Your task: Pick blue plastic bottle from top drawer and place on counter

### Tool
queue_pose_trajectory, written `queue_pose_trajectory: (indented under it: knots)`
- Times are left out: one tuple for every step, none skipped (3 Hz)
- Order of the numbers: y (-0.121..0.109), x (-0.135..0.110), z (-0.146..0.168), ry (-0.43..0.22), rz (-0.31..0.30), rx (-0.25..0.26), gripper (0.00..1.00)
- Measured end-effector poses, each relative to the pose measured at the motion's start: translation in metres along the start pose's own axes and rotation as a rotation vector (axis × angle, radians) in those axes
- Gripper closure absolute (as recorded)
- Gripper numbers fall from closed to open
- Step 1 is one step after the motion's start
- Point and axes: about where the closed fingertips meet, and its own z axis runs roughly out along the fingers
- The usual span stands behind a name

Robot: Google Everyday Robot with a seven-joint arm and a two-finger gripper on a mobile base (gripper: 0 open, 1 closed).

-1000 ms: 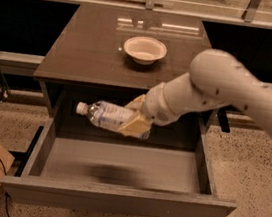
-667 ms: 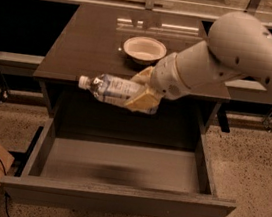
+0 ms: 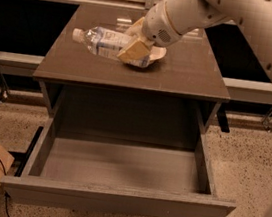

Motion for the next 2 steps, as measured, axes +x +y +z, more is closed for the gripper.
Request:
queue_pose_trajectory:
  knots:
    - [-0.03, -0.015, 0.022, -0.008, 0.008, -0.009, 1.0]
    - [-0.04, -0.016, 0.051, -0.003, 0.027, -0.039, 1.0]
